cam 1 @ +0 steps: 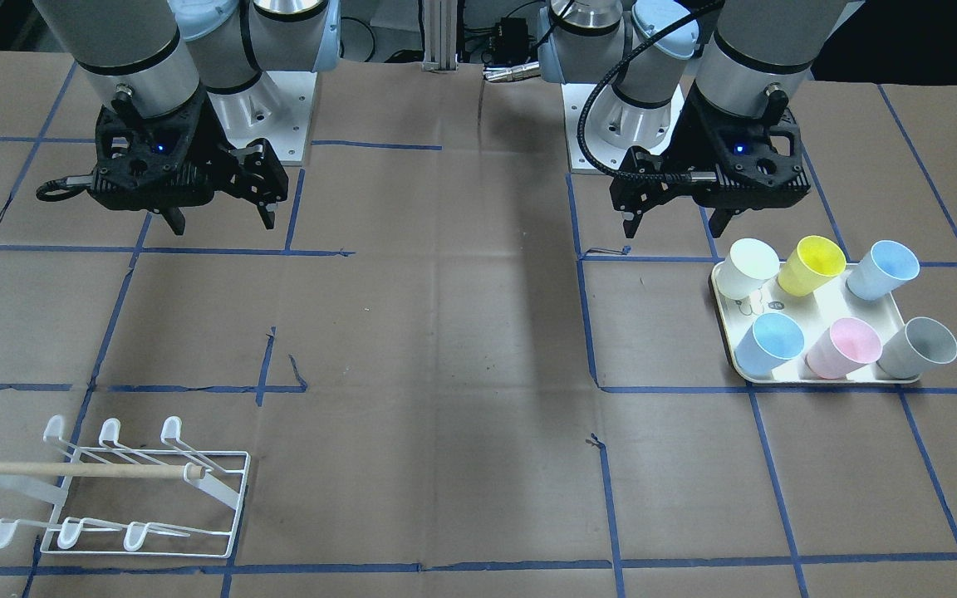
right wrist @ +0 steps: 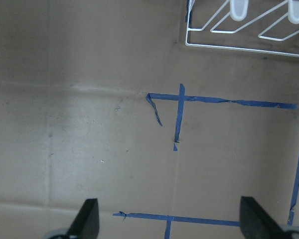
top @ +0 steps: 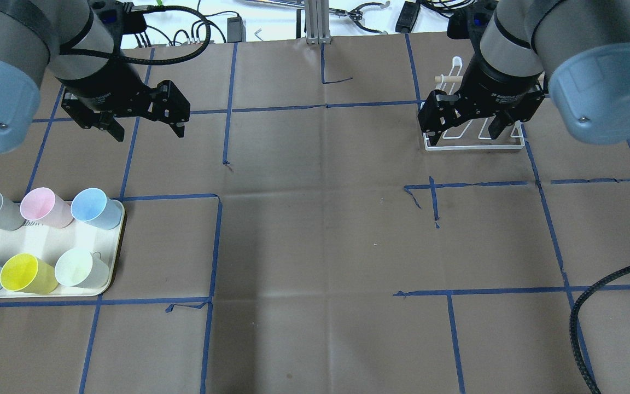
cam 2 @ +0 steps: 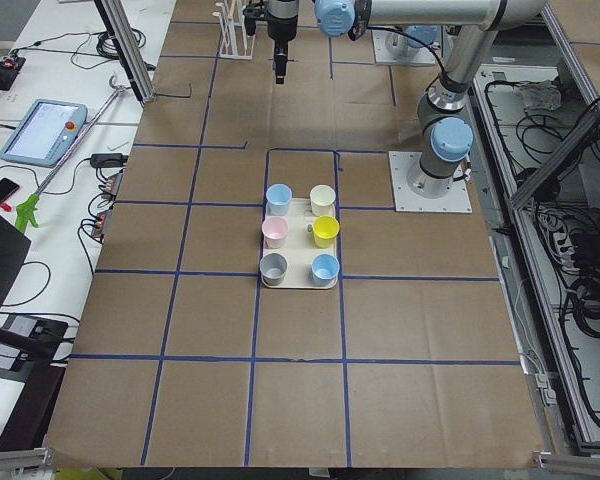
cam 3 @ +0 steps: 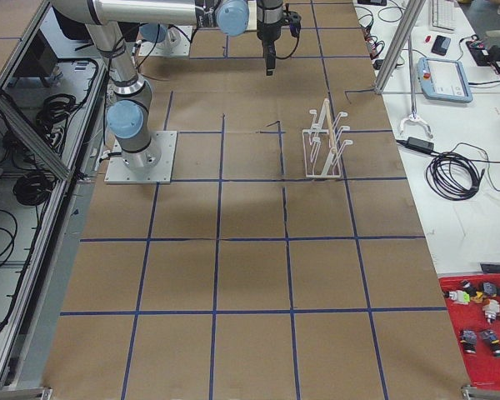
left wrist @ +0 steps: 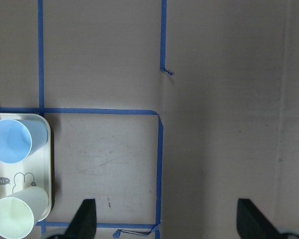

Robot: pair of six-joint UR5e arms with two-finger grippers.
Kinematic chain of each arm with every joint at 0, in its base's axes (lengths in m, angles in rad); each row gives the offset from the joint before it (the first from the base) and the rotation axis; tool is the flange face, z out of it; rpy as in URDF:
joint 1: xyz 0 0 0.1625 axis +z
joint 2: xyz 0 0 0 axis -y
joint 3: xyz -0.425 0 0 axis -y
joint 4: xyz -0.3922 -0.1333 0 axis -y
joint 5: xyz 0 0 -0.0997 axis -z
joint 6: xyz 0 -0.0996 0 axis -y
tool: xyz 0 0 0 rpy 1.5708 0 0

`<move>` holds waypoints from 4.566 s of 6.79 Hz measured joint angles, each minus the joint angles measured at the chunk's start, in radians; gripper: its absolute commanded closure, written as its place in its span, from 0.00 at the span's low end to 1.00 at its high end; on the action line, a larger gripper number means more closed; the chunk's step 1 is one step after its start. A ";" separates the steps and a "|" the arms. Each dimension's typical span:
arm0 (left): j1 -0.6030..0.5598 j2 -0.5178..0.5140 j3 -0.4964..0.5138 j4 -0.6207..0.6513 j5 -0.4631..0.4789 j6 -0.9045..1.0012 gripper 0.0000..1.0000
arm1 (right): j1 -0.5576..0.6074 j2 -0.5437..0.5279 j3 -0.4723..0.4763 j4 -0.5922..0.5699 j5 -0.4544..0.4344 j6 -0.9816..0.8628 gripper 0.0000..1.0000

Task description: Transfer IKEA cup to right arm and place on rack

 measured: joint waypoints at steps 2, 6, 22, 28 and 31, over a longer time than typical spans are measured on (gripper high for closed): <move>0.000 0.000 -0.001 -0.001 0.001 0.001 0.00 | 0.000 0.001 0.001 -0.001 0.000 0.000 0.00; 0.000 0.000 -0.002 0.000 0.002 0.002 0.00 | 0.000 0.002 0.001 -0.002 0.000 0.000 0.00; 0.573 0.035 -0.299 0.223 -0.025 0.579 0.03 | -0.001 -0.002 0.027 -0.087 0.119 0.035 0.00; 0.483 -0.115 -0.392 0.493 -0.092 0.520 0.03 | 0.072 -0.001 0.232 -0.639 0.342 0.565 0.00; 0.480 -0.154 -0.461 0.565 -0.061 0.518 0.03 | 0.098 0.000 0.380 -1.032 0.345 0.802 0.00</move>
